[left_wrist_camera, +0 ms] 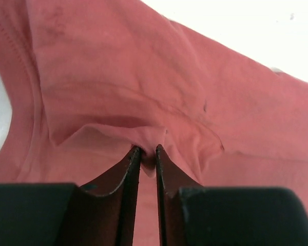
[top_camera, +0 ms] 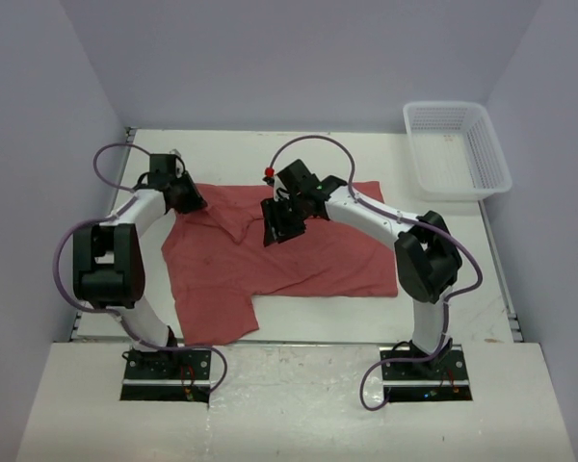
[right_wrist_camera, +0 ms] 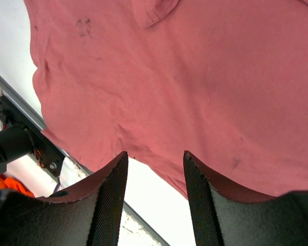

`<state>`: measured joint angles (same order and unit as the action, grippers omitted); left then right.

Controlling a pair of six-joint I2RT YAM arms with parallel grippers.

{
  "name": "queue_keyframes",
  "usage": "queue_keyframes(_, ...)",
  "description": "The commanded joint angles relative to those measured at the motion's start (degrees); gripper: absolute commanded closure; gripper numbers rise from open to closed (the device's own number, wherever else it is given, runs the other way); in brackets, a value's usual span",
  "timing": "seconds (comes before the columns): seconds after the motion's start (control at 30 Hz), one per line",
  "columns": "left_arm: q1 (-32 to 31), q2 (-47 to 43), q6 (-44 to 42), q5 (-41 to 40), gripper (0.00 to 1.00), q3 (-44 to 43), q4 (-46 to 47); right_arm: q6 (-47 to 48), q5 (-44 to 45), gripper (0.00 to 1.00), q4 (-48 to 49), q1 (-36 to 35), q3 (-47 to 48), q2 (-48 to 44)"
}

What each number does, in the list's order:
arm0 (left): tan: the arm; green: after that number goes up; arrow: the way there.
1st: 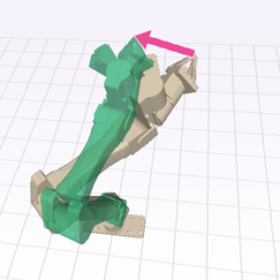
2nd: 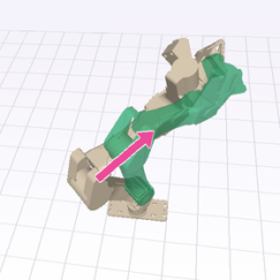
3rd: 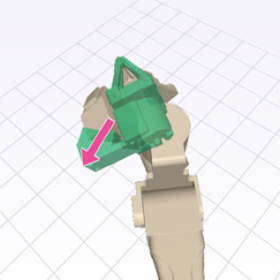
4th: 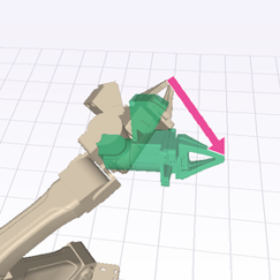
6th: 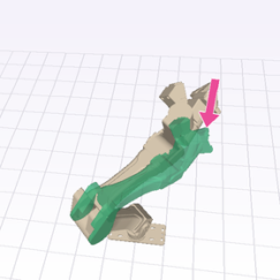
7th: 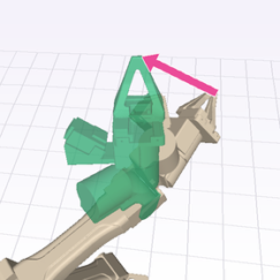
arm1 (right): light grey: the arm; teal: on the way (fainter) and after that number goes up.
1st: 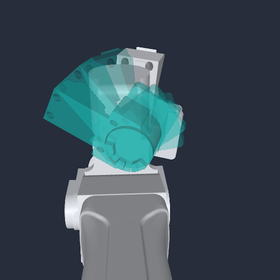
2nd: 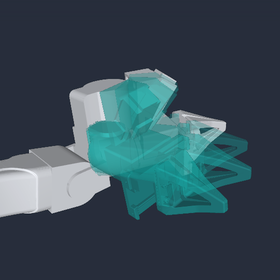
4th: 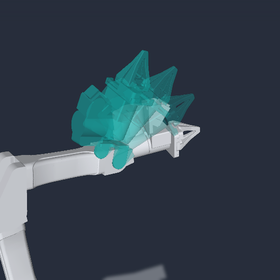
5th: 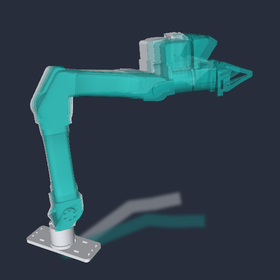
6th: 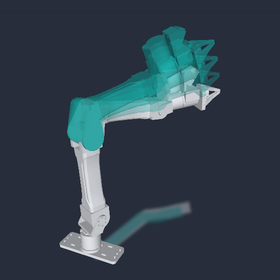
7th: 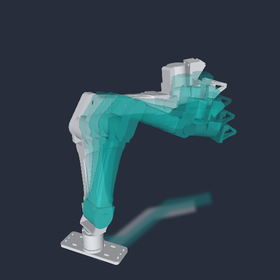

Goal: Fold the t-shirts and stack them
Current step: Fold the flattened tshirt in 1/3 of the way

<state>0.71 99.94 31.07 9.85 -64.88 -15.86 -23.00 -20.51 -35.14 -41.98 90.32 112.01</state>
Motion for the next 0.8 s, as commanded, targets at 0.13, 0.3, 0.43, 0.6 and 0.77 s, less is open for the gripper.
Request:
queue_keyframes(0.13, -0.1, -12.7, 2.9, -1.7, 0.83, 5.6, -7.0, -0.6, -0.1, 0.51, 2.8, 0.1, -3.6, -5.7)
queue_keyframes(0.3, -2.3, -21.5, 6.3, 0.0, 0.96, 11.7, -9.8, -0.2, 0.6, 0.51, 1.7, 0.0, -2.9, -5.5)
queue_keyframes(0.43, -2.8, -26.9, 7.5, 1.0, 0.99, 17.0, -12.3, 0.1, -0.1, 0.5, 1.6, 0.0, -1.7, -4.0)
queue_keyframes(0.6, -3.0, -33.9, 10.3, -2.7, 0.87, 21.1, -18.3, 0.9, -2.9, 0.5, 1.3, 0.1, 1.4, -0.2)
queue_keyframes(0.77, -3.7, -43.1, 15.7, -7.2, 0.56, 24.9, -20.5, 2.0, -3.9, 0.5, -1.1, 0.0, 8.1, 5.2)
